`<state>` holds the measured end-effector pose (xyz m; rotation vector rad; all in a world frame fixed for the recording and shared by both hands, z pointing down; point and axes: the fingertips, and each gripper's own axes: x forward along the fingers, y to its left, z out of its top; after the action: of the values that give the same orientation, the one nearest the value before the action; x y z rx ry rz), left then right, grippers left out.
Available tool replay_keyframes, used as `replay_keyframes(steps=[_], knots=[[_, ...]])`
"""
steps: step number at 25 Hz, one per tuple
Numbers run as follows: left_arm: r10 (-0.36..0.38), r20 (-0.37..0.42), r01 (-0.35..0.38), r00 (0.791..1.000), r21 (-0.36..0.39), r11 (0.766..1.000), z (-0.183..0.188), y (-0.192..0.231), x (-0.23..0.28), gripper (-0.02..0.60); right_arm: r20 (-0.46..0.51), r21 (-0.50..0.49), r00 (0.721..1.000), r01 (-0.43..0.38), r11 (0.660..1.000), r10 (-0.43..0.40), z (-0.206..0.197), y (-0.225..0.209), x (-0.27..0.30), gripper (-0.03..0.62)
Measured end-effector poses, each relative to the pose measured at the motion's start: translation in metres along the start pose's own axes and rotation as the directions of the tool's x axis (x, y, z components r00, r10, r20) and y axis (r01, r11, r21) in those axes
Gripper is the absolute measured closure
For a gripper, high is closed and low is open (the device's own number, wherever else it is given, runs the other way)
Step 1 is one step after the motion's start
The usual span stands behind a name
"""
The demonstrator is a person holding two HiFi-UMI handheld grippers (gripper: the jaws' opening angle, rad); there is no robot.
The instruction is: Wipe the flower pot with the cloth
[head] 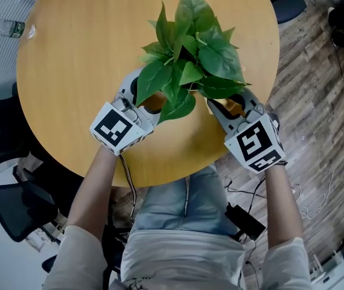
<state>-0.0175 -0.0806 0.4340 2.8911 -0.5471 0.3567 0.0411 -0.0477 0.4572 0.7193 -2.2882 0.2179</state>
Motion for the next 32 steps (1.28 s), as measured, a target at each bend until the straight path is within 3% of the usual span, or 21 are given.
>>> replay_keyframes(steps=[8, 18, 27, 32], knots=[[-0.140, 0.054, 0.141, 0.989, -0.007, 0.990, 0.017, 0.012, 0.004, 0.122, 0.004, 0.038, 1.000, 0.004, 0.999, -0.004, -0.002, -0.004, -0.001, 0.528], [-0.265, 0.047, 0.264, 0.963, 0.029, 0.964, 0.029, 0.015, 0.019, 0.120, 0.011, 0.088, 1.000, 0.008, 0.996, -0.009, -0.005, -0.005, -0.002, 0.528], [-0.257, 0.056, 0.256, 0.965, 0.017, 0.967, 0.030, 0.014, 0.021, 0.146, 0.025, 0.124, 1.000, -0.002, 0.992, -0.001, -0.004, -0.007, -0.005, 0.528], [-0.249, 0.047, 0.249, 0.967, 0.016, 0.968, 0.030, 0.014, 0.021, 0.147, 0.003, 0.131, 0.999, 0.033, 0.991, -0.034, -0.006, -0.025, -0.013, 0.528]])
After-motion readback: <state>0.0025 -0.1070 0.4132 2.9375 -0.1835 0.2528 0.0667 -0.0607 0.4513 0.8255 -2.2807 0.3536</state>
